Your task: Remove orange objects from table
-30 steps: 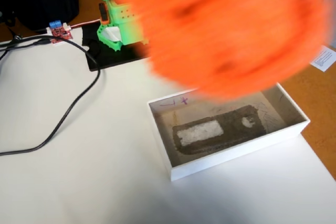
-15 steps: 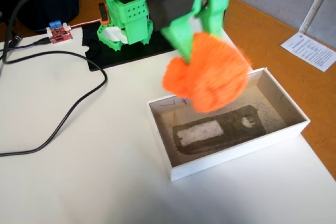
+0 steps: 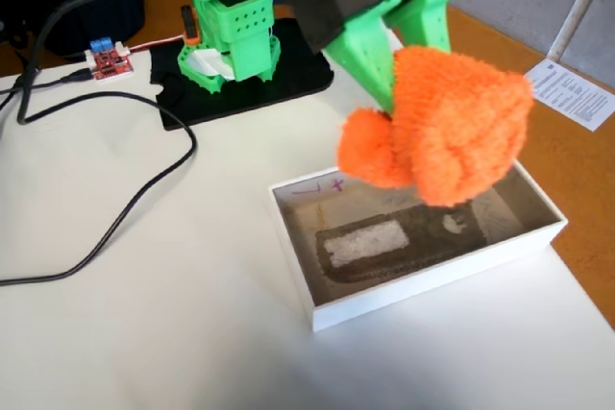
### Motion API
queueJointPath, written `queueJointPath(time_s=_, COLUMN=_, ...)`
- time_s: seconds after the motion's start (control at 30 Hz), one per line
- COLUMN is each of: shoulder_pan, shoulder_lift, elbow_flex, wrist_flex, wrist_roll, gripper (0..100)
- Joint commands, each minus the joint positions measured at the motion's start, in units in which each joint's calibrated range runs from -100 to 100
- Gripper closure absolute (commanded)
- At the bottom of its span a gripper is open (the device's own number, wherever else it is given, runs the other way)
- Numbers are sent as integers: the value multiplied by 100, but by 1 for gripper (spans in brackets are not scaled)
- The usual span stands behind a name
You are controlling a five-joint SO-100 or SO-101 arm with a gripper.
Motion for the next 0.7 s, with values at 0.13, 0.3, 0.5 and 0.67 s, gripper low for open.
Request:
queueJointPath(time_s=0.13, shoulder_pan=-210, shoulder_lift=679, elbow_flex=-1007, wrist_flex=-213, wrist_roll=44, gripper=100)
queueJointPath(time_s=0.3, shoulder_pan=-195, shoulder_lift=637, elbow_flex=-852, wrist_flex=-213, wrist_roll=39, gripper=100)
queueJointPath(time_s=0.5, shoulder_pan=-136, shoulder_lift=586, elbow_flex=-619, wrist_flex=-294, wrist_roll=49, gripper=100)
queueJointPath(time_s=0.67, shoulder_pan=-417, shoulder_lift=393, elbow_flex=-241, wrist_flex=-553, wrist_roll=54, gripper=100)
